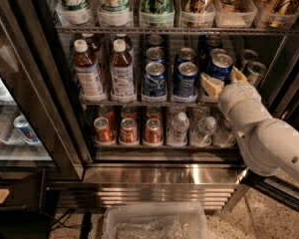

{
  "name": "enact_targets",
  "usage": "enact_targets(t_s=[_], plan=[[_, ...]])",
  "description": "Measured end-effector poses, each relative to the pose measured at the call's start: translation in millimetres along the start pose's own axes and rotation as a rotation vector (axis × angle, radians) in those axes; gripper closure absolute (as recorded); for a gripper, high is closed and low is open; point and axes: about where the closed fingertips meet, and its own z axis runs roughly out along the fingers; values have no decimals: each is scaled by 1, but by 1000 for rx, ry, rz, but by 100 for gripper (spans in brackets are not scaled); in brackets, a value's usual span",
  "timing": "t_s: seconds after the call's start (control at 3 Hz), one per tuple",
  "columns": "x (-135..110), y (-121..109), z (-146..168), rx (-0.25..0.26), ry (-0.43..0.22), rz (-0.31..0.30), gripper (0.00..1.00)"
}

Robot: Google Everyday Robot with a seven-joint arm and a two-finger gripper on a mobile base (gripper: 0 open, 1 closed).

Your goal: Pick pepsi can from middle shelf of fridge

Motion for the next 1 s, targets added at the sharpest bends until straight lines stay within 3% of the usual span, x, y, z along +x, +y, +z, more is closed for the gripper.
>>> enact_targets(t_s=[0.33,1.0], plan=[[-29,3,-4,-34,-34,-3,100],[-26,1,-22,-53,-15,-7,100]])
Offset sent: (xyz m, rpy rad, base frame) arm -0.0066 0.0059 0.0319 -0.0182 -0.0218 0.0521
